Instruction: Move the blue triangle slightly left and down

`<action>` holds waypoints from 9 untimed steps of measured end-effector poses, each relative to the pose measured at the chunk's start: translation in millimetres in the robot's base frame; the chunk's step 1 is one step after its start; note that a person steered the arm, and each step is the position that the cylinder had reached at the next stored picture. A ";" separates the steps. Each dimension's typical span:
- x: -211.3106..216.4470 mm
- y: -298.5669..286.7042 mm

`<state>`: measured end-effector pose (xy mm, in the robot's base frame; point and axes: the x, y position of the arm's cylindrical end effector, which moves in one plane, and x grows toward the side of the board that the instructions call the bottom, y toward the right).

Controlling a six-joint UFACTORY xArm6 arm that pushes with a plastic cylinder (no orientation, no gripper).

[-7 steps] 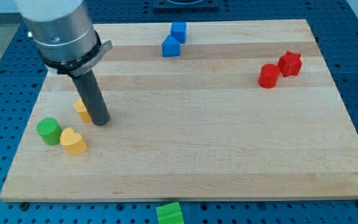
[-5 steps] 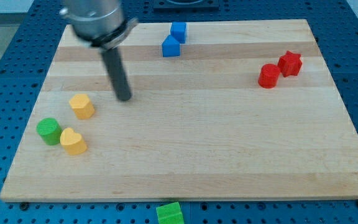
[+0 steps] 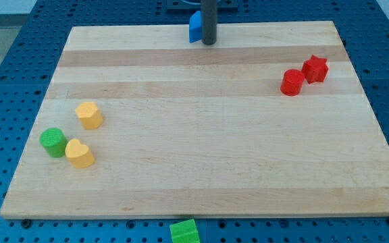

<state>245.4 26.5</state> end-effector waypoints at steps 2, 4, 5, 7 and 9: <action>-33.6 -56.4; 48.0 -188.7; 99.6 -210.6; 60.7 -255.8; 80.4 -286.4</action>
